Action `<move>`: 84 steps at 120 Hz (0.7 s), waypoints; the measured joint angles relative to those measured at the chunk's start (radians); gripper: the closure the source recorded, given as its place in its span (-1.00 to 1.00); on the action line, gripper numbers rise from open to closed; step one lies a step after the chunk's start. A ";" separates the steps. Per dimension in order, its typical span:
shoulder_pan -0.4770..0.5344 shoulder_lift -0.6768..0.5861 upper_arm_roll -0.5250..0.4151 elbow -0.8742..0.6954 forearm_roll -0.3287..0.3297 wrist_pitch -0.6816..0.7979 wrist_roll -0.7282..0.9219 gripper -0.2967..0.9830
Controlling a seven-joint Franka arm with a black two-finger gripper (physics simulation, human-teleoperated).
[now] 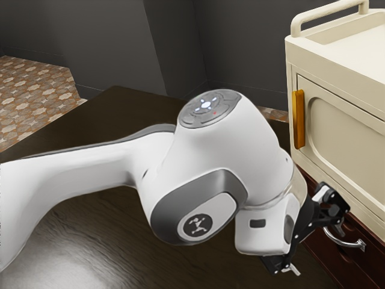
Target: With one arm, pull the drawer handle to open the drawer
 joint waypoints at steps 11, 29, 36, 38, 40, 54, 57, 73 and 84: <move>-0.002 0.005 0.000 -0.002 0.000 0.012 0.001 -0.54; -0.005 0.011 0.000 -0.002 -0.001 0.028 0.003 -0.54; -0.007 0.014 0.000 -0.002 -0.002 0.032 0.003 -0.54; -0.007 0.015 0.000 -0.002 -0.002 0.033 0.003 -0.54; -0.008 0.017 0.000 -0.002 -0.002 0.033 0.004 -0.54; -0.008 0.024 -0.003 -0.002 -0.004 0.040 0.004 -0.54; -0.009 0.025 -0.001 -0.002 -0.004 0.041 0.005 -0.54; -0.004 0.032 -0.003 -0.003 -0.004 0.046 0.005 -0.54; -0.002 0.033 0.001 -0.011 -0.004 0.047 0.006 -0.53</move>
